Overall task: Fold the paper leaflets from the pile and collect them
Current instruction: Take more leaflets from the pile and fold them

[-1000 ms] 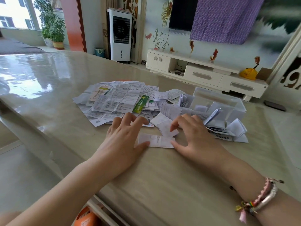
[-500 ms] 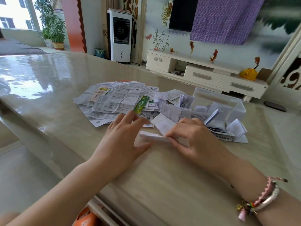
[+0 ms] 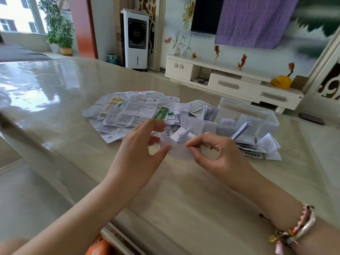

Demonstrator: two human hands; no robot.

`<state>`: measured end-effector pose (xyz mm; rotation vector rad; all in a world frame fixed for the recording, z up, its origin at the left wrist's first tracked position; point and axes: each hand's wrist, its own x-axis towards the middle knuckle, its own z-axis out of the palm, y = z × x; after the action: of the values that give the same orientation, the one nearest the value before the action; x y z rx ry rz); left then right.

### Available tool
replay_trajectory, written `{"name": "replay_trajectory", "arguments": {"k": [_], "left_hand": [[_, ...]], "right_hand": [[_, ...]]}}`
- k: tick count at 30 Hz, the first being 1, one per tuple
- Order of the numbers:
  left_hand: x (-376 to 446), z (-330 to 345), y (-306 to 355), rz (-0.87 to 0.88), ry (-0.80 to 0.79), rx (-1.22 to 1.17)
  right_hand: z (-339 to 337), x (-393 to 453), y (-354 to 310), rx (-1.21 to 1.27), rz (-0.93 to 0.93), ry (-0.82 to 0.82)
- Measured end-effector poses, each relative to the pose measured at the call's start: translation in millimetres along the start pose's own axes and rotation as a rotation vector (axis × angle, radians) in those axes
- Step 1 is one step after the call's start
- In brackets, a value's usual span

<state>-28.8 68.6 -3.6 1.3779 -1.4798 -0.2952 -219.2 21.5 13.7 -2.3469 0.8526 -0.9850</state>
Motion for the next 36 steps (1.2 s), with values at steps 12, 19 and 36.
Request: {"name": "replay_trajectory", "arguments": {"k": [12,19,36], "left_hand": [[-1,2,9,-0.129,-0.119,-0.262],[1,2,8,-0.181,-0.155,-0.369],[58,-36,-64,-0.064,-0.103,0.534]], "right_hand": [[1,3,-7,0.127,0.046,0.03],[3,3,-4,0.007,-0.008,0.1],[5,19,24,0.148,0.243,0.162]]}}
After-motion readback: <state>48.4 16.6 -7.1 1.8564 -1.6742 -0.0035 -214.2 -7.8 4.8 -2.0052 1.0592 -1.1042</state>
